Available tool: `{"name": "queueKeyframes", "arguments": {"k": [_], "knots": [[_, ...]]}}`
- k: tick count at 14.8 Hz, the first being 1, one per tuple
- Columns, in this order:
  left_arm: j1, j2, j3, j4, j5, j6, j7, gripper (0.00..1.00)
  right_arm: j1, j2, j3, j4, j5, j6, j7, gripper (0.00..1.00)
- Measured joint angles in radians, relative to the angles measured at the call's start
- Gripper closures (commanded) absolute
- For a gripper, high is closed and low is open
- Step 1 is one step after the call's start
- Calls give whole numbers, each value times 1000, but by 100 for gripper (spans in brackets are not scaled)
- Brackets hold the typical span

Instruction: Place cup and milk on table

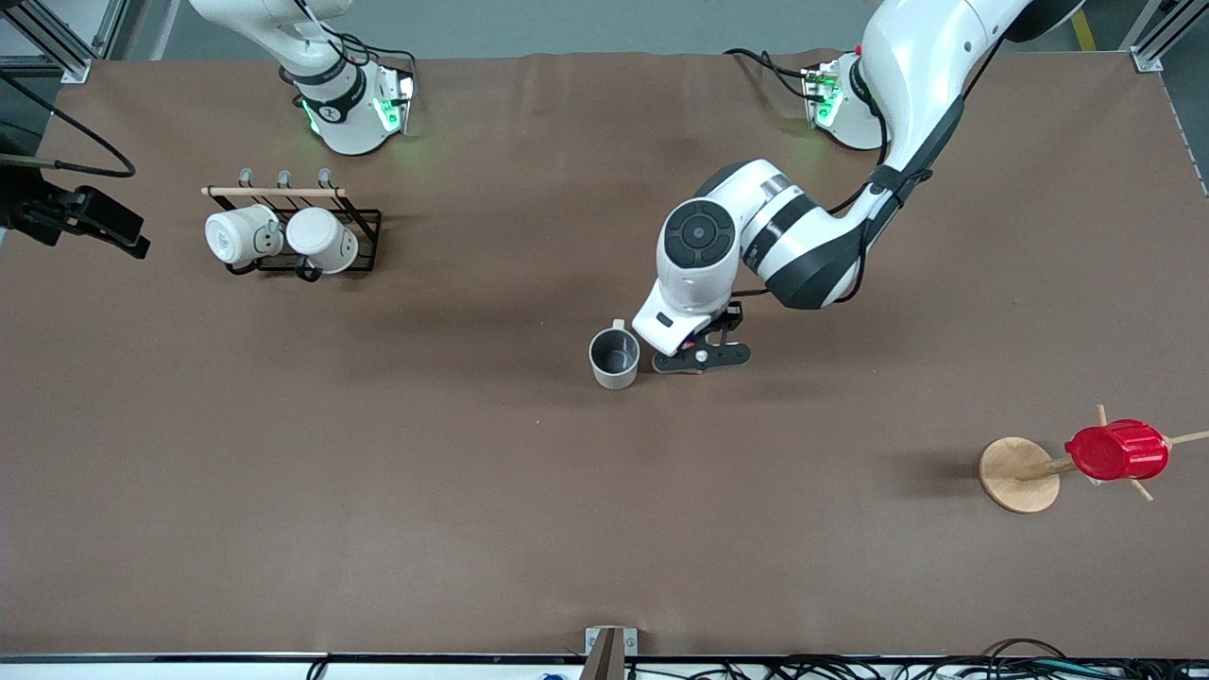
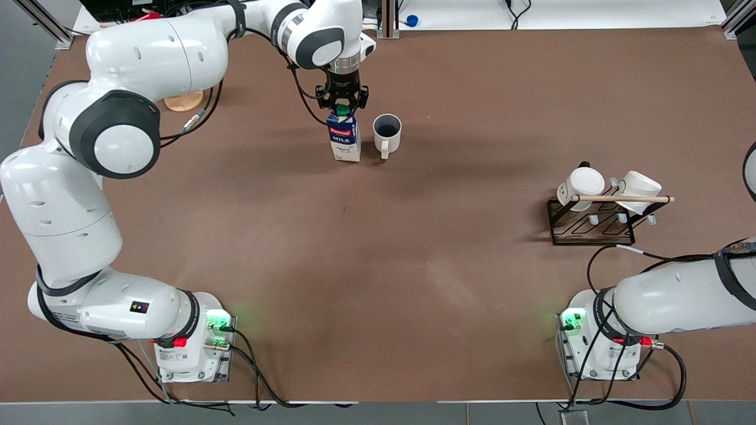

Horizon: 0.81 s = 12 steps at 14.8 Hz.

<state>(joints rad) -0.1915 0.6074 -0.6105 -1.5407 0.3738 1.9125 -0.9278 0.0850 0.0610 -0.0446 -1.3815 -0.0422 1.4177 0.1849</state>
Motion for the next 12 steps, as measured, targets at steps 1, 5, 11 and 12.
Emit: {"name": "queueKeyframes", "arguments": {"k": [1,5,11,12], "knots": [[0,0,0,0,3,2,0,100,0,0,0,-2,0,3,0,0],[2,2,0,0,5,20,0,99,0,0,2,-8,0,13,0,0],[3,11,0,4,5,42,1,96,0,0,3,-9,1,17,0,0],[3,12,0,4,5,42,1,92,1,0,3,-9,1,17,0,0]]}}
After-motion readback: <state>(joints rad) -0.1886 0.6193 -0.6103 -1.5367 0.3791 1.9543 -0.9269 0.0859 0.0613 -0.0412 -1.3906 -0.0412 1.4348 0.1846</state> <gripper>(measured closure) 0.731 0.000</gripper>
